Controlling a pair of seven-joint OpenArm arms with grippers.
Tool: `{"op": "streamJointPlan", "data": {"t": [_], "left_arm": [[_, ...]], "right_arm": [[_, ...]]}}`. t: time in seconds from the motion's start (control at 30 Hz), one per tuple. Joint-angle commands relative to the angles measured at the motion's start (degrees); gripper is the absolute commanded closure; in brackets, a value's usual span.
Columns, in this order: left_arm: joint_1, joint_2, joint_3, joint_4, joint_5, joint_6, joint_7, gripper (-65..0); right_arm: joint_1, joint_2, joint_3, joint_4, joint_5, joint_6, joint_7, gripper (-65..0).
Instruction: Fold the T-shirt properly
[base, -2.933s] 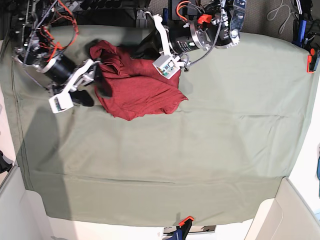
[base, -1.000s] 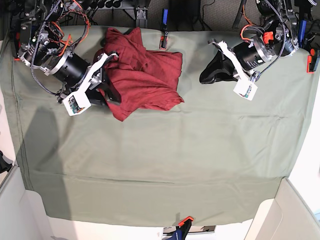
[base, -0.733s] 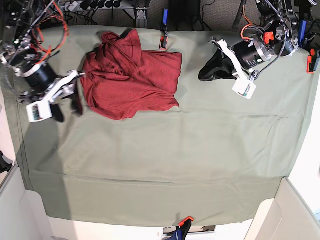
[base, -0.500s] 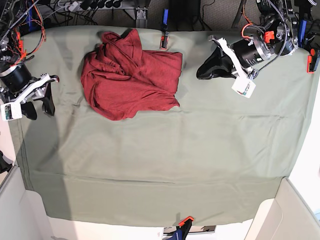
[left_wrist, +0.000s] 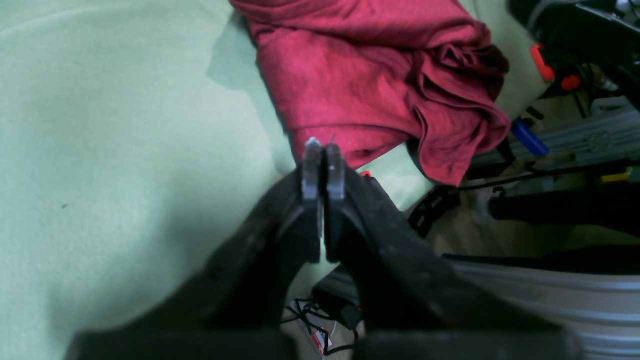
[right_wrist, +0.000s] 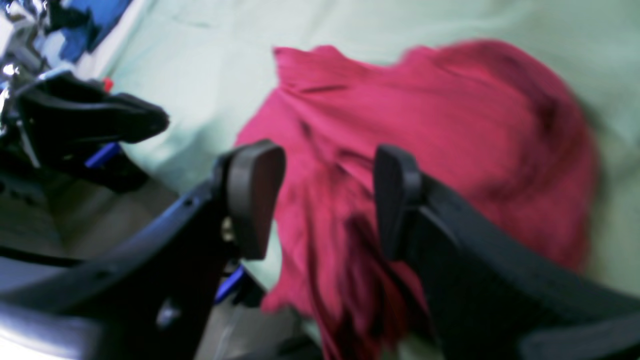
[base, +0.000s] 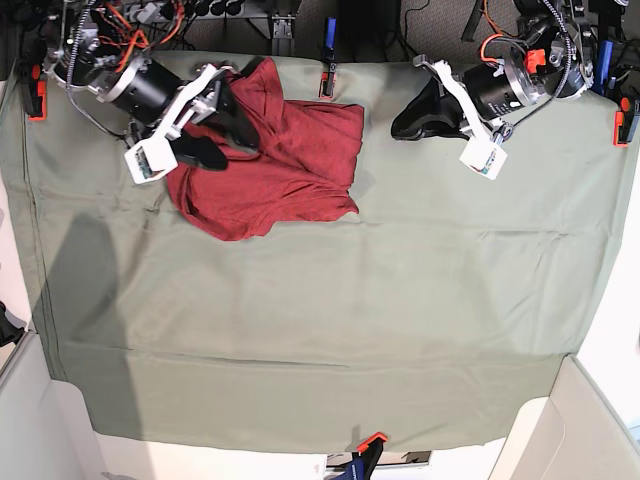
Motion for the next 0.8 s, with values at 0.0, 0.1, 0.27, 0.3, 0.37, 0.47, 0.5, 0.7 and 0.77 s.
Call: {"op": "streamJointPlan", "data": {"t": [0.0,0.1,0.27,0.3,0.37,0.47,0.5,0.7,0.77], "left_arm": [[-0.1,-0.6,-0.2,1.0,-1.4,-0.5,-1.2,0.0],[-0.1,-0.6,-0.2,1.0,-1.4,-0.5,-1.2,0.0],[-0.1,-0.6,-0.2,1.0,-1.3,-0.5,-1.2,0.0],[-0.1,-0.6,-0.2,1.0,-1.3,-0.5,-1.2,0.0],[-0.1,-0.6,-0.2,1.0,-1.3,-0.5,-1.2,0.0],[-0.1,-0.6,-0.2,1.0,-1.3,-0.5,-1.4,0.0],[-0.1,-0.6,-0.2,1.0,-1.3,-0.5,-1.4,0.0],[-0.1,-0.6,-0.2,1.0,-0.9,-0.5,-1.4,0.0],[-0.1,-0.6,-0.2,1.0,-0.9,-0.5,-1.4,0.0]], "right_arm": [[0.7,0.3,-0.8,0.9,-1.7,-0.7,2.2,-31.8],[2.9,0.3,-1.9,0.5,-8.3,-4.0,4.0,-31.8],[8.1,0.3,-1.9,-4.9,-15.4,-7.7,5.6,-31.8],[9.3,0.3,-1.9,-6.8,-15.6,-7.7,6.1,-31.8],[11.8,0.3,-1.9,-10.8,-15.8,-7.8,6.8,-31.8],[15.4,0.3,-1.9,-15.0,-15.8,-7.7,6.8,-31.8],[16.4,0.3,-1.9,-15.6,-15.8,-7.7,6.8,-31.8],[21.4,0.3,-1.9,-17.6,-16.7,-8.6,6.9,-31.8],[23.5,0.3,-1.9,-20.3,-17.5,-8.6,7.2,-31.8]]}}
